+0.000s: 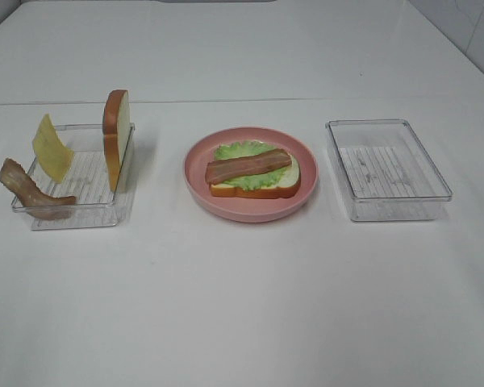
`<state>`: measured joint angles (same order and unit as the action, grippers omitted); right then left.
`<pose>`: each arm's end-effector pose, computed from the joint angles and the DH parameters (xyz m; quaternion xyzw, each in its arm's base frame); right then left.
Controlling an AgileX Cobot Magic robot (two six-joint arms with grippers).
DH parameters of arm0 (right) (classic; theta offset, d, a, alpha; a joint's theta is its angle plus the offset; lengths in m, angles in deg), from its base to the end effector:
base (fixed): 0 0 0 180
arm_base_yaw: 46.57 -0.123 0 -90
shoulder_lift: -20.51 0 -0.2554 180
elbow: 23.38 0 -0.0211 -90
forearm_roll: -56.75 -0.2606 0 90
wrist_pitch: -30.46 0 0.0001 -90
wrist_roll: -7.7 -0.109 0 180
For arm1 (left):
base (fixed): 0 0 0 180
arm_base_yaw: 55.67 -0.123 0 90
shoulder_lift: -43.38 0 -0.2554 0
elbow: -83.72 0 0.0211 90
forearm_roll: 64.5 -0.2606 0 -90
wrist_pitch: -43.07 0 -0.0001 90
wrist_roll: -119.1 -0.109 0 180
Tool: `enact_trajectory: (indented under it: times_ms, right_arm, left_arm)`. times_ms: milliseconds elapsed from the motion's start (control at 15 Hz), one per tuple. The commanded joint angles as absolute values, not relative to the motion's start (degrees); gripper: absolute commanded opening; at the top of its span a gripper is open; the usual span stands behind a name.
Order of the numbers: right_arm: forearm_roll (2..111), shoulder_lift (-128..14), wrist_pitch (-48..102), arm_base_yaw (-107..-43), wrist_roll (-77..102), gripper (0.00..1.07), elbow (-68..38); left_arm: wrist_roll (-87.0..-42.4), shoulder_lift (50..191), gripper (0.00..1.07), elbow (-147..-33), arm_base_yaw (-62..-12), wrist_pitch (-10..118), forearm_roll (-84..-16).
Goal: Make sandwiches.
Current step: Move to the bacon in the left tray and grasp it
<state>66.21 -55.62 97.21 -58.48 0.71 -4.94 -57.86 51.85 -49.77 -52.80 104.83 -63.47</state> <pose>0.2335 0.0324 0.2693 -0.0620 0.9816 -0.0524 0.1727 0.0458 -0.0040 0.2783 -0.0007 0.8514 -0.0360 0.5233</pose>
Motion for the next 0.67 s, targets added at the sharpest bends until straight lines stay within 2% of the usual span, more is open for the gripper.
enact_trajectory:
  times_ms: [67, 667]
  right_arm:
    - [66.21, -48.97, 97.49, -58.14, 0.14, 0.99, -0.93]
    - [66.32, -22.1, 97.95, -58.14, 2.37, 0.99, 9.67]
  left_arm:
    - [-57.98, 50.82, 1.01, -49.65, -52.86, 104.55, -63.01]
    - [-57.98, 50.82, 1.01, -49.65, -52.86, 104.55, -63.01]
